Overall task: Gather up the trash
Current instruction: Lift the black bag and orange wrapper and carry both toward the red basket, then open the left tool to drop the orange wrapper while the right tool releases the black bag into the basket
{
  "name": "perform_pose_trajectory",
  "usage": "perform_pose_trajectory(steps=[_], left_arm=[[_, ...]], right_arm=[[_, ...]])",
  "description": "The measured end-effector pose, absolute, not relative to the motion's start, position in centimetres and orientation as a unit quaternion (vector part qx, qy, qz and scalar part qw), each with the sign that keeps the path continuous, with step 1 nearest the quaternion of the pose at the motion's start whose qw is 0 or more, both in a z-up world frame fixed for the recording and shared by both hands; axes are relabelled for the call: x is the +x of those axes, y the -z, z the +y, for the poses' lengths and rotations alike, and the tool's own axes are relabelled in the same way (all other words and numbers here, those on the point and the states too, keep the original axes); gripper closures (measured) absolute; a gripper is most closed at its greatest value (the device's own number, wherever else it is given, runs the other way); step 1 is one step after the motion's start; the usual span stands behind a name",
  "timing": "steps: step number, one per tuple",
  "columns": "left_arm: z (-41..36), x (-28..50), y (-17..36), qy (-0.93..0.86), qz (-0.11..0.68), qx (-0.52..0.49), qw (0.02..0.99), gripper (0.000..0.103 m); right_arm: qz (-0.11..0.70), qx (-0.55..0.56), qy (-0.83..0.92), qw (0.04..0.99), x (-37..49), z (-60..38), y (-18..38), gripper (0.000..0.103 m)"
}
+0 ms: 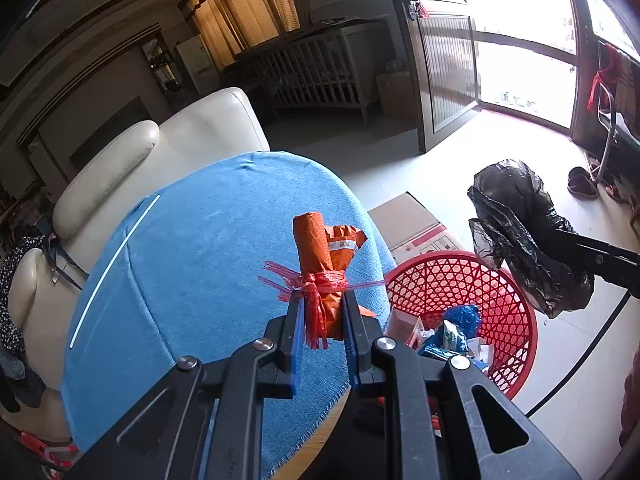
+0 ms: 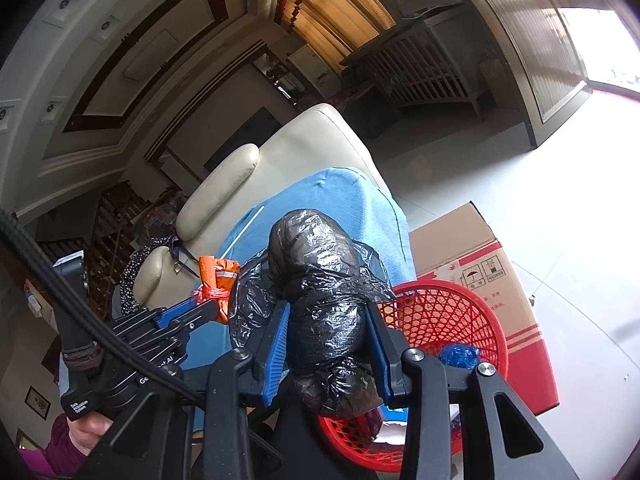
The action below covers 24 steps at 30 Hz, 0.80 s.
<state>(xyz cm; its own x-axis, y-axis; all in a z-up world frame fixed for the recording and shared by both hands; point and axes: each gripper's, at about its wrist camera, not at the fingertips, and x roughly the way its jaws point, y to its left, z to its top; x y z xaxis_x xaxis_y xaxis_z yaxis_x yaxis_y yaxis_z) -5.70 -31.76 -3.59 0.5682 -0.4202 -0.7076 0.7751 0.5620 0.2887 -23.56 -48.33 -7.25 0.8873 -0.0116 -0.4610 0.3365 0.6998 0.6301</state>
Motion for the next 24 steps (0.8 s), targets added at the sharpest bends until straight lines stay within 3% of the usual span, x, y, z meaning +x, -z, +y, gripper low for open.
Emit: perform_pose_trajectory(steps=[24], left_arm=[[-32.55, -6.39, 4.60, 0.378, 0.300, 0.315, 0.817, 0.084]], right_arm=[[0.223, 0.399, 0.119, 0.881, -24.56, -49.25, 8.04, 0.064]])
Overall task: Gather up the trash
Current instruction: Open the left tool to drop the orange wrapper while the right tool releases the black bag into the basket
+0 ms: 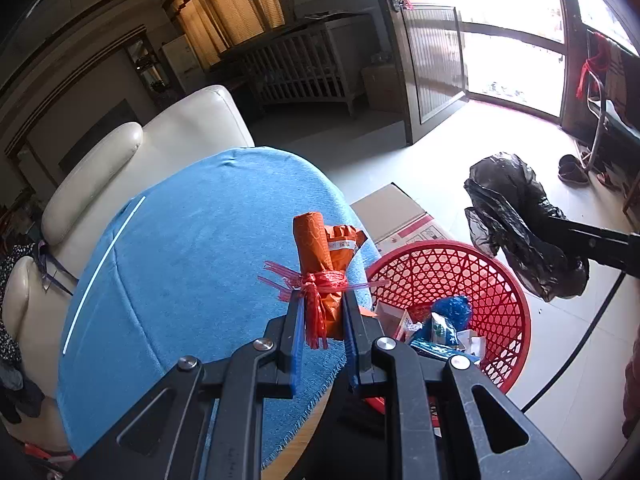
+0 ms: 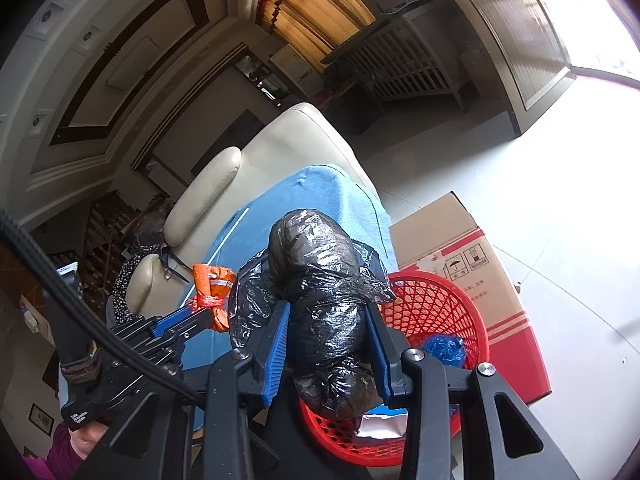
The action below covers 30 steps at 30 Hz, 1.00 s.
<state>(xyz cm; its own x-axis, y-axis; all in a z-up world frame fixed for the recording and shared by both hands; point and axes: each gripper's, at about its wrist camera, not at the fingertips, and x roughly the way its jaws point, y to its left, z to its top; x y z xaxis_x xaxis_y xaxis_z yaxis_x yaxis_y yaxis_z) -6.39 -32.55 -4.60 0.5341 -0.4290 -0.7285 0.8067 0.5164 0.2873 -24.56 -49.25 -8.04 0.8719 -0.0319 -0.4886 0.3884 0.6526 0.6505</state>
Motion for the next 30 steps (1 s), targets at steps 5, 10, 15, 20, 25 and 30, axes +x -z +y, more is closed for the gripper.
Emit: perform_pose_trajectory(steps=[5, 10, 15, 20, 25, 30], left_arm=[[-32.8, -6.7, 4.9, 0.389, 0.304, 0.316, 0.810, 0.084], [-33.1, -6.8, 5.4, 0.410, 0.321, 0.311, 0.795, 0.084], [-33.3, -7.1, 5.9, 0.421, 0.330, 0.312, 0.785, 0.084], [-33.6, -7.2, 6.2, 0.432, 0.344, 0.310, 0.774, 0.084], [-33.7, -6.9, 6.4, 0.444, 0.361, 0.301, 0.763, 0.083], [-33.6, -6.9, 6.2, 0.452, 0.364, 0.297, 0.758, 0.081]], right_arm=[[0.223, 0.406, 0.128, 0.877, -24.9, -49.6, 8.3, 0.064], [0.225, 0.411, 0.135, 0.873, -25.2, -50.0, 8.8, 0.064], [0.231, 0.419, 0.144, 0.866, -25.3, -50.4, 9.6, 0.064], [0.237, 0.423, 0.150, 0.862, -25.2, -50.6, 10.0, 0.063], [0.241, 0.423, 0.154, 0.860, -24.9, -50.7, 10.1, 0.062], [0.248, 0.429, 0.155, 0.854, -24.5, -50.6, 10.2, 0.056]])
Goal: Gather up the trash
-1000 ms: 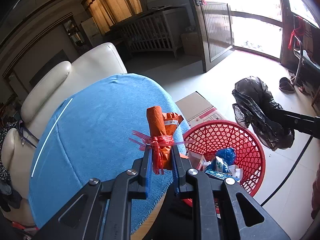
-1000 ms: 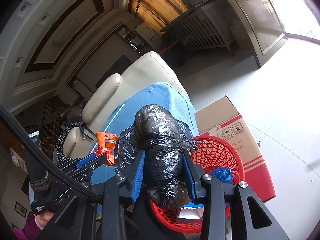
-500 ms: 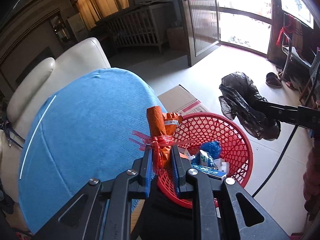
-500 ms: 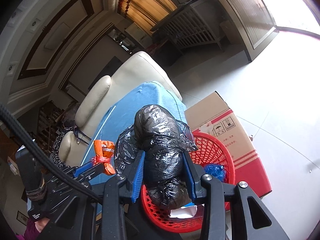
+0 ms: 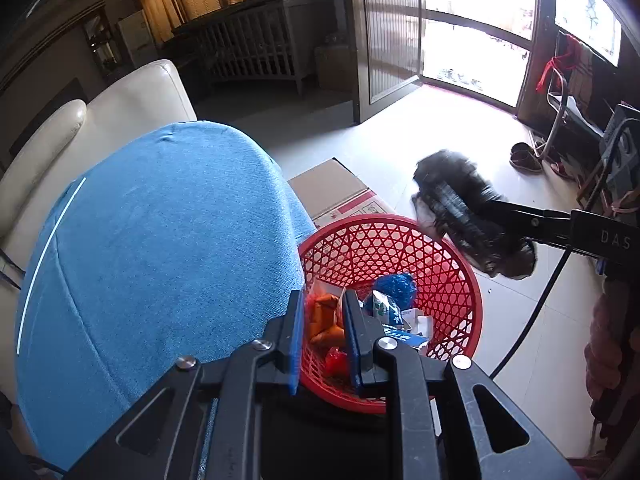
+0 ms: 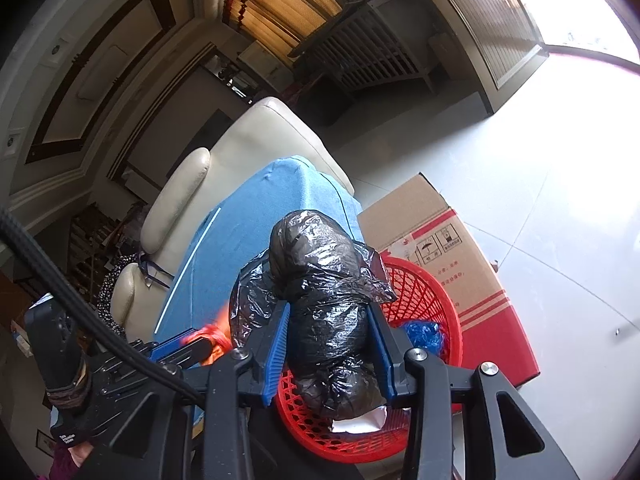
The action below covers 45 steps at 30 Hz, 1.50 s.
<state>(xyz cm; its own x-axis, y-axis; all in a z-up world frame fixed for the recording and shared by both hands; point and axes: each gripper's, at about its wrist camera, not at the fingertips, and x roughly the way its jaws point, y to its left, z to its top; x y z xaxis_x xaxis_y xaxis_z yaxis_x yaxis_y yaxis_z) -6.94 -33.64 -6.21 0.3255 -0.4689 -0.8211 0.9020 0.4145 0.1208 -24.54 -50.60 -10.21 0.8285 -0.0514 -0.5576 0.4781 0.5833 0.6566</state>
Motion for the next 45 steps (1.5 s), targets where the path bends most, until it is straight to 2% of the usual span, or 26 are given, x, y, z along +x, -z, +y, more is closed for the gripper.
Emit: perform_pose_trajectory(steps=[1, 3, 5, 9, 14, 19, 21, 30, 45], left_arm=[[-33.6, -6.9, 6.1, 0.451, 0.363, 0.298, 0.759, 0.080], [-33.5, -6.8, 6.0, 0.450, 0.361, 0.296, 0.761, 0.066], [-33.2, -6.6, 5.9, 0.444, 0.359, 0.294, 0.767, 0.057], [-32.0, -6.0, 5.2, 0.424, 0.351, 0.292, 0.782, 0.044], [-28.9, -4.2, 3.0, 0.382, 0.327, 0.274, 0.820, 0.034], [-23.8, -2.0, 0.2, 0.325, 0.304, 0.237, 0.864, 0.031], [-21.6, -1.2, -0.9, 0.296, 0.296, 0.224, 0.880, 0.026], [-10.8, 1.9, -4.4, 0.178, 0.270, 0.164, 0.932, 0.019], [0.5, 2.4, -5.6, 0.055, 0.253, 0.103, 0.960, 0.017]], right_arm=[[0.251, 0.433, 0.154, 0.852, -24.4, -50.7, 10.3, 0.053], [0.250, 0.438, 0.153, 0.850, -24.3, -50.9, 10.5, 0.046], [0.249, 0.441, 0.153, 0.849, -24.1, -50.9, 10.5, 0.042], [0.250, 0.439, 0.145, 0.850, -23.5, -50.6, 10.3, 0.041], [0.256, 0.424, 0.133, 0.859, -22.0, -49.3, 9.4, 0.041], [0.267, 0.374, 0.116, 0.881, -19.2, -46.1, 7.2, 0.041], [0.269, 0.350, 0.109, 0.891, -18.1, -44.7, 6.2, 0.041], [0.264, 0.243, 0.064, 0.931, -12.1, -35.9, 1.0, 0.036], [0.261, 0.133, 0.059, 0.954, -6.4, -24.0, -4.3, 0.032]])
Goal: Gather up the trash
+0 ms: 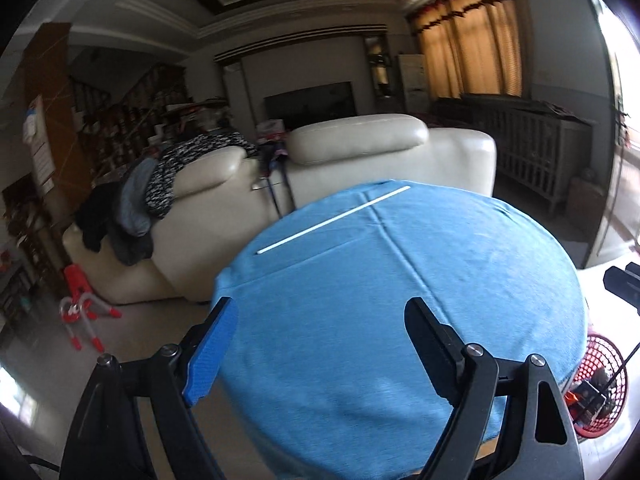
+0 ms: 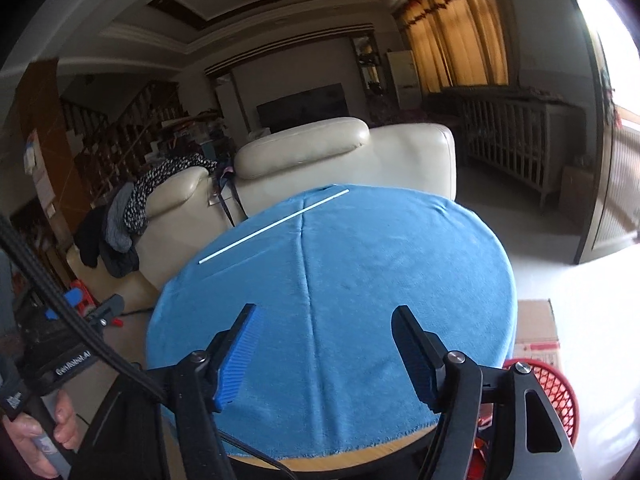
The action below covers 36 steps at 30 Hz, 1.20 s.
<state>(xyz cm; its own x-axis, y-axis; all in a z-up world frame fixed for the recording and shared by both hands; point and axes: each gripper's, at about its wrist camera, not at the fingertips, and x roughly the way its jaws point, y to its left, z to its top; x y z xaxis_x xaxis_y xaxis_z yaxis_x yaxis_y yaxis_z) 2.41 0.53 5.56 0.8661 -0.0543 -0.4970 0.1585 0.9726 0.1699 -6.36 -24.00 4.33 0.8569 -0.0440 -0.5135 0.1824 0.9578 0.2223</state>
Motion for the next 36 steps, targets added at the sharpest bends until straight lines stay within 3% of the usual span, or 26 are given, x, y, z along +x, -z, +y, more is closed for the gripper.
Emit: perform_pose_trajectory(steps=[7, 12, 36], left_arm=[[3.6, 1.5, -6.0, 0.017, 0.235, 0.094, 0.967, 0.017], [5.0, 0.5, -6.3, 0.007, 0.223, 0.085, 0.971, 0.008], [5.7, -1.0, -7.0, 0.014, 0.231, 0.081, 0.969, 0.008]], right_arm=[[0.264, 0.082, 0.069, 0.958, -6.2, -19.4, -4.5, 0.031], [0.261, 0.064, 0.076, 0.960, -6.8, -17.7, -4.5, 0.031], [0.237, 0.057, 0.086, 0.966, -8.4, -16.8, -5.4, 0.031]])
